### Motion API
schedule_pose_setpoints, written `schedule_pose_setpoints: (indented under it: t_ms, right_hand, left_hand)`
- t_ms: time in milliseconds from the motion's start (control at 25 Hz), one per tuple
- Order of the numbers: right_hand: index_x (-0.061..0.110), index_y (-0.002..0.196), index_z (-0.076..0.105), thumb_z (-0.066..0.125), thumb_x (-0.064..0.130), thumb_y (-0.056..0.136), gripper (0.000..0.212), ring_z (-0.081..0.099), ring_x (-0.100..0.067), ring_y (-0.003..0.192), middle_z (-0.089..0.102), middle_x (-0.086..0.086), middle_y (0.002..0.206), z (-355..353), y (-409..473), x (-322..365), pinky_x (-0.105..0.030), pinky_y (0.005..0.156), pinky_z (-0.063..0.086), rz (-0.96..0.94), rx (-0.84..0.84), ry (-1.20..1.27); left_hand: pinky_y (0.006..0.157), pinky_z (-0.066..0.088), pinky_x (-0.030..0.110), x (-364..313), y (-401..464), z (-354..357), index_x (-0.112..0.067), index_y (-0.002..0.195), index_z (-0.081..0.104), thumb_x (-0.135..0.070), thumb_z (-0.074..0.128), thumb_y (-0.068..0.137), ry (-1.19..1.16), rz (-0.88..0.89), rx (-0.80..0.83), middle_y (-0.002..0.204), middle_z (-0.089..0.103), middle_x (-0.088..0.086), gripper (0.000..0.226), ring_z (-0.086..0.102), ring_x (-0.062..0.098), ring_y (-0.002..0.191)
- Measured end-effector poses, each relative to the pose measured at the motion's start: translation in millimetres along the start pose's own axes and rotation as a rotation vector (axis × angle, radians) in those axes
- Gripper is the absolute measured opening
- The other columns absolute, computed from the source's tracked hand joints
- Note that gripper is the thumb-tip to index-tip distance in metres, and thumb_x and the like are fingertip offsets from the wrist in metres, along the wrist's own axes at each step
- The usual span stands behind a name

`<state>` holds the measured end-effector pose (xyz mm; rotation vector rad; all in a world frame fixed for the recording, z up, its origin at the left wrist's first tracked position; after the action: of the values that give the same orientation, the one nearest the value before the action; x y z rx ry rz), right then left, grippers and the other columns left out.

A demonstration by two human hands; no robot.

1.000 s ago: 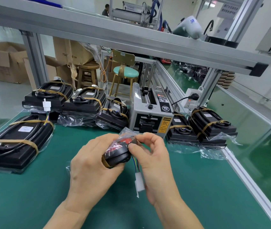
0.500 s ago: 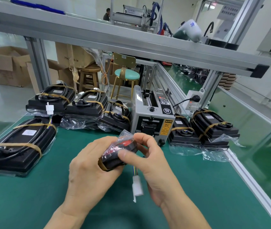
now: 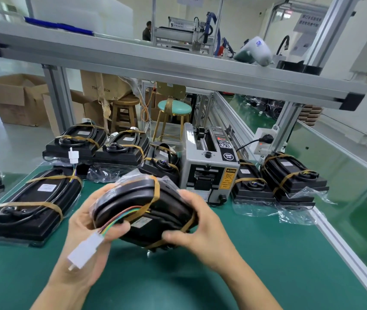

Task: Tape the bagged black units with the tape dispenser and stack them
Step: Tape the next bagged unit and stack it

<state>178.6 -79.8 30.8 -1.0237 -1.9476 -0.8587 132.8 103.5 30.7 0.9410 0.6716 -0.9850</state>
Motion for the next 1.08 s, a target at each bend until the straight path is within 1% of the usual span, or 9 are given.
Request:
schedule_pose_setpoints:
  t_ms: [160,280,480,720,800,840,920,1000,1080]
  right_hand:
    - [0.035,0.121,0.053,0.076,0.034,0.063,0.063,0.042,-0.005,0.111,0.051,0.018,0.113,-24.6,8.0,15.9,-0.030,0.096,0.029,-0.128,-0.153,-0.381]
    - [0.030,0.127,0.051,0.078,0.032,0.066,0.067,0.036,-0.009,0.112,0.048,0.015,0.120,-17.4,9.8,16.7,-0.026,0.087,0.018,-0.182,-0.163,-0.678]
    - [0.028,0.124,0.053,0.077,0.026,0.065,0.064,0.036,-0.009,0.113,0.048,0.014,0.120,11.7,21.1,22.0,-0.025,0.089,0.020,-0.237,-0.060,-0.526]
    - [0.025,0.128,0.052,0.075,0.023,0.067,0.065,0.030,-0.005,0.128,0.047,0.011,0.128,30.3,28.1,32.8,-0.035,0.113,0.006,-0.343,0.053,-0.517]
    - [0.033,0.131,0.050,0.073,0.025,0.067,0.068,0.027,0.001,0.134,0.042,0.016,0.135,18.5,24.3,21.8,-0.025,0.116,0.000,-0.282,0.040,-0.388]
    - [0.036,0.124,0.054,0.071,0.022,0.070,0.058,0.035,0.002,0.130,0.047,0.018,0.132,-1.6,22.9,12.2,-0.019,0.114,0.012,-0.202,-0.078,-0.245]
    - [0.035,0.099,0.067,0.066,0.015,0.082,0.026,0.057,-0.003,0.103,0.064,0.014,0.108,-50.7,16.1,-27.6,-0.011,0.088,0.041,0.106,-0.433,0.108]
    - [0.018,0.082,0.071,0.061,0.014,0.090,0.014,0.054,-0.011,0.078,0.066,-0.003,0.080,-76.4,7.7,-67.9,-0.018,0.069,0.043,0.385,-0.671,0.257]
    - [0.001,0.082,0.068,0.060,0.013,0.089,0.016,0.043,-0.015,0.069,0.057,-0.017,0.070,-84.2,13.5,-84.6,-0.027,0.066,0.043,0.516,-0.745,0.287]
  left_hand:
    - [0.086,0.054,0.025,16.8,-0.7,-17.1,-0.017,0.130,0.056,0.021,0.060,0.052,0.046,-0.225,0.103,0.128,0.063,-0.001,0.088,0.060,0.017,0.116]
    - [0.107,0.035,0.043,-16.0,2.8,-40.8,-0.028,0.131,0.055,0.006,0.058,0.067,0.252,-0.094,0.022,0.137,0.055,-0.008,0.073,0.047,0.013,0.130]
    - [0.105,0.027,0.030,-15.4,-5.0,7.8,-0.045,0.123,0.058,-0.044,0.074,0.063,0.913,0.057,0.330,0.144,0.042,-0.022,0.061,0.035,0.003,0.136]
    - [0.091,0.037,0.003,-16.9,-9.0,-12.9,-0.046,0.105,0.067,-0.007,0.091,0.055,0.992,0.062,0.109,0.108,0.065,-0.028,0.068,0.059,-0.006,0.104]
    - [0.089,0.036,0.000,-17.6,-10.8,-19.4,-0.047,0.104,0.068,-0.009,0.090,0.052,0.974,0.057,0.038,0.105,0.066,-0.030,0.068,0.059,-0.009,0.101]
    - [0.088,0.036,-0.002,-19.1,-11.2,-23.3,-0.048,0.103,0.068,-0.015,0.089,0.050,0.943,0.050,-0.007,0.105,0.065,-0.032,0.066,0.059,-0.012,0.100]
    - [0.087,0.034,-0.004,-21.1,-12.0,-26.2,-0.047,0.104,0.067,-0.024,0.086,0.049,0.918,0.055,-0.077,0.106,0.063,-0.035,0.062,0.056,-0.017,0.099]
    - [0.089,0.034,-0.002,-17.6,-15.3,-17.7,-0.044,0.105,0.065,-0.016,0.090,0.052,0.967,0.079,-0.064,0.107,0.062,-0.035,0.065,0.056,-0.016,0.100]
    - [0.091,0.034,-0.001,-13.4,-19.5,-9.8,-0.042,0.106,0.064,-0.005,0.090,0.053,1.009,0.103,-0.042,0.109,0.062,-0.032,0.069,0.057,-0.013,0.100]
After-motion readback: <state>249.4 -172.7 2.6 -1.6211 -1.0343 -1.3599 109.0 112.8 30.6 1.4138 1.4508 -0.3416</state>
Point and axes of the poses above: each hand's wrist, its own y-axis towards the middle knuckle, its own z-axis out of the palm, x = y × z, the point moved 10 cm from there along y, towards the middle knuckle
